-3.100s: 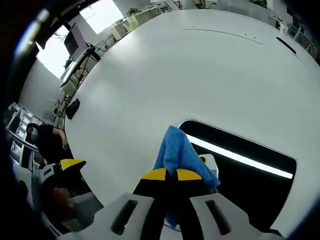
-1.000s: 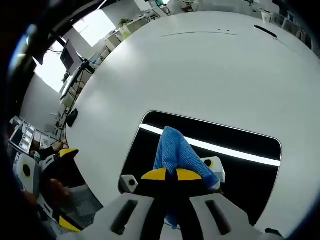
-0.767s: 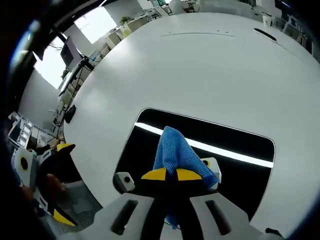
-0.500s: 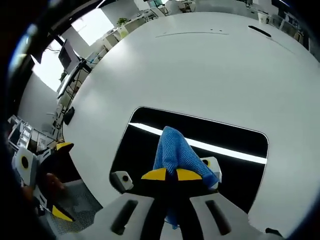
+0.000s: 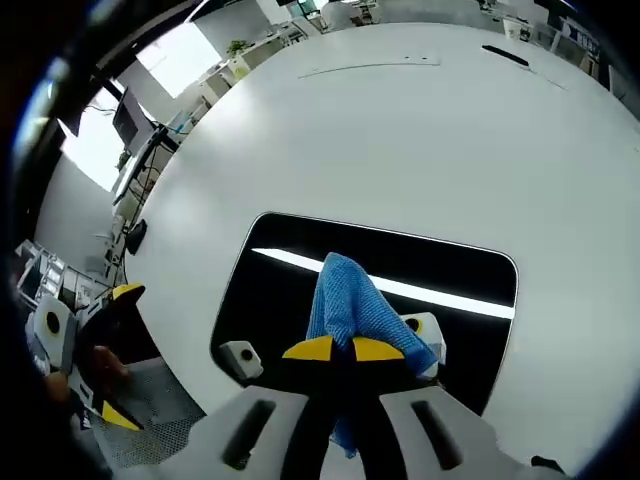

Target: Wipe the mirror surface with the cleaning cloth until all visible marks leave the cleaned area.

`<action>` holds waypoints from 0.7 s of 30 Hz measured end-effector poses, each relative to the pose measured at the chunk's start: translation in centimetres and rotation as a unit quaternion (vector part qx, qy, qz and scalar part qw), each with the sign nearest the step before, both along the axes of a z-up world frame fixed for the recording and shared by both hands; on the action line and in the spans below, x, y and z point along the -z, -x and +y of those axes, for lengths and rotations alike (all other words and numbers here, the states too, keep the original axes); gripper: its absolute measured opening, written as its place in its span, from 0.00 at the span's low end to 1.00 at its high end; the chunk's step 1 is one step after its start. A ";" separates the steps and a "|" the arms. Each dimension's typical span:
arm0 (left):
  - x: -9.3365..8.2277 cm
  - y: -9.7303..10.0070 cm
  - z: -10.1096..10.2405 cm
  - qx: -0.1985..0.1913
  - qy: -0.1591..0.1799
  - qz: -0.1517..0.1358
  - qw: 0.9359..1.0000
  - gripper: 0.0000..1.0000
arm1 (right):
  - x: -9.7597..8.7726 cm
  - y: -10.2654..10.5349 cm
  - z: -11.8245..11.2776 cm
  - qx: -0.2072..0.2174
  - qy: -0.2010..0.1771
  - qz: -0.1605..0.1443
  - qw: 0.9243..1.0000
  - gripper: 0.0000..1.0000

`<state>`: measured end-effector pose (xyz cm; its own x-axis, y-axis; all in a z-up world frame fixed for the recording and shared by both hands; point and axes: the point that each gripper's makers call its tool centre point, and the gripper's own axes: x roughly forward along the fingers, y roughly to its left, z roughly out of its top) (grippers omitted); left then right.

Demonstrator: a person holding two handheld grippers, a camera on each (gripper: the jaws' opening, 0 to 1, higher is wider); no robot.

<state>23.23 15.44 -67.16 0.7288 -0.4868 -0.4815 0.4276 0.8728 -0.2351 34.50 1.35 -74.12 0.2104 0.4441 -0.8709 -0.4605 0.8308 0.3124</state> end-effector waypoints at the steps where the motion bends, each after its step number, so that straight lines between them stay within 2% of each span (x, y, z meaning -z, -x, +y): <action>1: 0.0 0.0 0.0 0.000 0.000 0.001 1.000 0.99 | 0.0 -0.1 -0.2 0.003 -0.001 0.001 1.000 0.00; 21: 0.2 0.2 -0.1 0.002 0.001 0.007 1.000 0.99 | -0.2 -0.7 -5.3 0.038 0.010 -0.009 0.999 0.00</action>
